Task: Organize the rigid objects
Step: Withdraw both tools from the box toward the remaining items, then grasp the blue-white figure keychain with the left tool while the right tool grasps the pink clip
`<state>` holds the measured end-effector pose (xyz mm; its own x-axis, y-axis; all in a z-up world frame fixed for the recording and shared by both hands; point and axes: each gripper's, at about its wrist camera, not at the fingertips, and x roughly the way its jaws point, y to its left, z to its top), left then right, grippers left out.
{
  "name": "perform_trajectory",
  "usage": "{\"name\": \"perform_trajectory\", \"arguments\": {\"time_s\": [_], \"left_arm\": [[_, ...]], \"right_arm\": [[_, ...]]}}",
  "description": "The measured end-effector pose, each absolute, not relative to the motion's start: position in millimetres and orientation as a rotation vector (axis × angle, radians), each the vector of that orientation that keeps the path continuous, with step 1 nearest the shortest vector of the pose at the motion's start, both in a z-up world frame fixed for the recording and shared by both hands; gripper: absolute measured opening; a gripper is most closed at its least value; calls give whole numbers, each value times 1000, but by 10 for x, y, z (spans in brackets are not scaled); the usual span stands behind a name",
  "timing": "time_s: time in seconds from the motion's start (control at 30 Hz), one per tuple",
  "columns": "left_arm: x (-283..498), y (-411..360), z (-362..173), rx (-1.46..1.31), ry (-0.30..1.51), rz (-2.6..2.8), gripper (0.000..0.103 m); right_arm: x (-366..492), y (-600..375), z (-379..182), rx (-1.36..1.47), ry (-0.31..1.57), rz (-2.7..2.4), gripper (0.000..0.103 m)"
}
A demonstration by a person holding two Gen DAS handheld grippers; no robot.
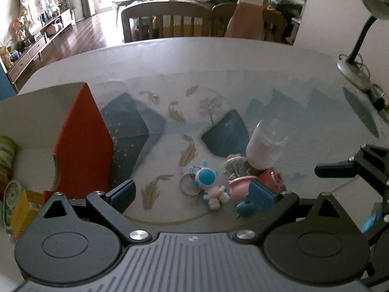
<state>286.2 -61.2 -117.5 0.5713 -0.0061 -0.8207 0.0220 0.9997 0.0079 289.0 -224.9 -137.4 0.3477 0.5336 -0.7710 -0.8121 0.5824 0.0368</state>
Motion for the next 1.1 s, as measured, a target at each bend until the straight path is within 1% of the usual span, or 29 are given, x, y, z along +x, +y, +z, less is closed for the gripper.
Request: {"name": "perform_trajectory", "arguments": {"time_s": [0.33, 0.7, 0.73, 0.8, 0.83, 0.87, 0.93, 1.0, 1.03, 1.07, 1.1], "left_arm": [[2965, -554, -1344, -2, 989, -2, 100], [3074, -501, -1411, -45, 1004, 5, 98], [3078, -491, -1412, -51, 1007, 4, 96], [3085, -465, -1421, -67, 1015, 2, 88], [3094, -454, -1433, -74, 1026, 3, 78], [3097, -436, -1445, -94, 1031, -6, 76], [3093, -422, -1450, -110, 1030, -8, 76], [3089, -457, -1445, -89, 1025, -13, 72], [3089, -482, -1441, -81, 1024, -23, 65], [3093, -503, -1440, -77, 1025, -32, 58], [3096, -526, -1439, -73, 1026, -41, 56]], "right_arm": [[2981, -2127, -1521, -518, 798, 981, 88], [3069, -2074, -1605, -577, 763, 1044, 79], [3072, -2077, -1607, -573, 764, 1048, 79], [3066, -2083, -1602, -568, 762, 1057, 74], [3060, -2091, -1607, -566, 762, 1060, 74], [3053, -2098, -1605, -564, 760, 1062, 74], [3041, -2114, -1604, -558, 759, 1063, 71], [3021, -2132, -1595, -550, 757, 1052, 65], [3006, -2140, -1593, -547, 758, 1045, 63], [2993, -2150, -1584, -542, 760, 1035, 58], [2979, -2158, -1579, -534, 766, 1029, 58]]}}
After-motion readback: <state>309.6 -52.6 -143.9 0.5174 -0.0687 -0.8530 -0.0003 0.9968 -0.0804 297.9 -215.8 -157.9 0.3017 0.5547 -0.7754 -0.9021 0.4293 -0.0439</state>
